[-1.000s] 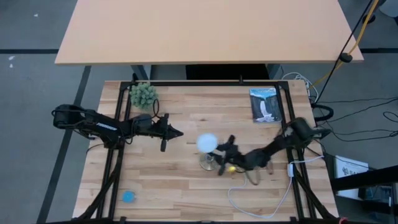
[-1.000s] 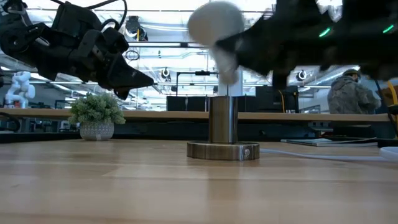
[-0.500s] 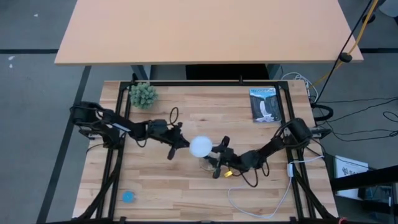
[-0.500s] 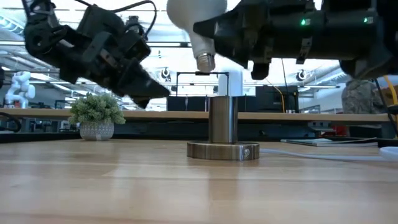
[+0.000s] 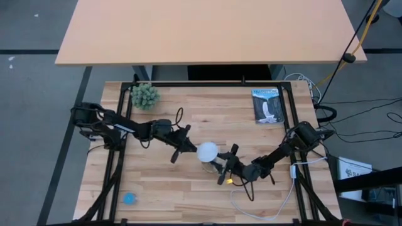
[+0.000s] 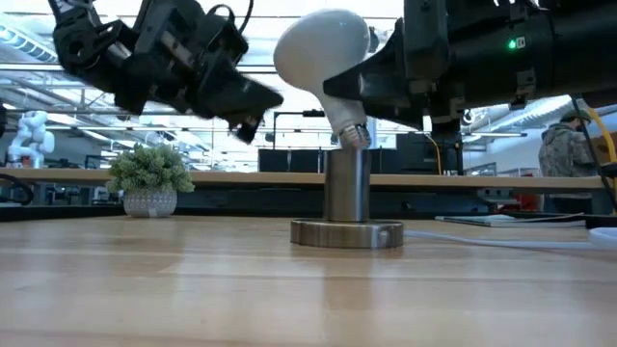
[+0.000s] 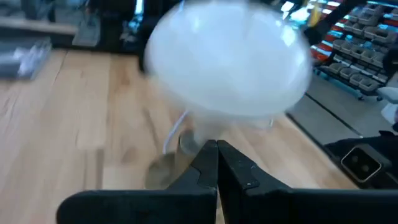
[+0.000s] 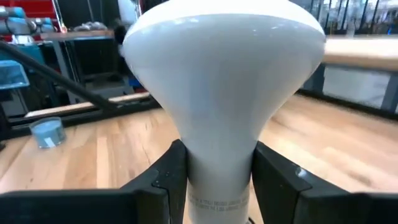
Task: Screw lightbulb
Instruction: Insert the white light bulb into the gold lamp
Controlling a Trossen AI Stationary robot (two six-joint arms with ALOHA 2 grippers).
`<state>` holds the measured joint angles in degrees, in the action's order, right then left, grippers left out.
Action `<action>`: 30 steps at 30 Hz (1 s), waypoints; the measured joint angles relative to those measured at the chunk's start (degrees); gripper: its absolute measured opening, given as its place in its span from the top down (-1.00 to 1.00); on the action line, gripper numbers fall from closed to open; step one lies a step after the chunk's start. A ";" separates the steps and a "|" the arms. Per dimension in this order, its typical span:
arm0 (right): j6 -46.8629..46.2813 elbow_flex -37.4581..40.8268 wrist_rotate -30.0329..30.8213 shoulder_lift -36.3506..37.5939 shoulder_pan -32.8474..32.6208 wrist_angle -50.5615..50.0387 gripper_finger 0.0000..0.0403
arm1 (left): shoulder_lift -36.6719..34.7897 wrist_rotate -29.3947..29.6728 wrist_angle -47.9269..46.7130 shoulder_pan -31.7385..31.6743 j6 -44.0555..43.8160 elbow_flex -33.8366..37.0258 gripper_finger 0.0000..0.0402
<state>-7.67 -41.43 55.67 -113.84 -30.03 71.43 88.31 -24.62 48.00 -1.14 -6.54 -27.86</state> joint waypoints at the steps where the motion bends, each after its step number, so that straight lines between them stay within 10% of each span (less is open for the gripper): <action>1: -1.68 0.00 -0.22 0.13 0.24 -1.46 0.35 | 0.00 0.00 -0.90 0.41 0.94 -1.08 1.00; 14: -4.74 0.02 -0.26 0.07 1.37 -4.10 0.02 | 0.64 1.32 -10.81 1.17 7.12 -6.05 1.00; 30: -2.00 -0.02 -0.45 0.04 1.04 -5.97 0.12 | 0.66 2.97 -10.60 1.32 6.95 -5.98 1.00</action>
<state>-9.66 -41.45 55.22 -113.80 -28.99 65.46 88.97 -21.64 37.40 0.19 0.41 -33.85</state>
